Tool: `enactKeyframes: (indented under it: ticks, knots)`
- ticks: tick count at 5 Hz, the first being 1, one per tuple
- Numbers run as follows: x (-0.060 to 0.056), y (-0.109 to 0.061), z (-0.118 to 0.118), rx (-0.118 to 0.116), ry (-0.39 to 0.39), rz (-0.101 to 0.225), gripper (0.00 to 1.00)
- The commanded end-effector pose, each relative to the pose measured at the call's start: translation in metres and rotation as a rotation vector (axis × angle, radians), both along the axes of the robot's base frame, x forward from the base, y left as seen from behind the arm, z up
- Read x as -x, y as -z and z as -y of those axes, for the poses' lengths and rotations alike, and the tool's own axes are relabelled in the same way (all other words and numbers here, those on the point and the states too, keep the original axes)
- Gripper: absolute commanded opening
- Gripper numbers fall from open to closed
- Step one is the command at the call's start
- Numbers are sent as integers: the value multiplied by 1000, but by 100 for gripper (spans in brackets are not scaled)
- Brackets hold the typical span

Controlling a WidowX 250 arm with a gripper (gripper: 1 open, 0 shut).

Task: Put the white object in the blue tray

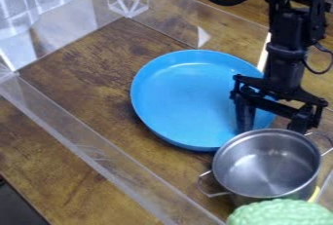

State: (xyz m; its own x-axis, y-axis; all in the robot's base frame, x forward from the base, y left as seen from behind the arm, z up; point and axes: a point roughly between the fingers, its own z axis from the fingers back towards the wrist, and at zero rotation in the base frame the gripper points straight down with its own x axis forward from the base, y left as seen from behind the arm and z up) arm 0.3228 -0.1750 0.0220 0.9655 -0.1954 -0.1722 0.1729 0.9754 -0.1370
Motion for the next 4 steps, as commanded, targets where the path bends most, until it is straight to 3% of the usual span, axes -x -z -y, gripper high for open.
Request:
enactKeyframes:
  ticks: [1,4]
  knots:
    - [7,2,6,-11,27,-3,100]
    - [8,5,7,-22,40,2,100]
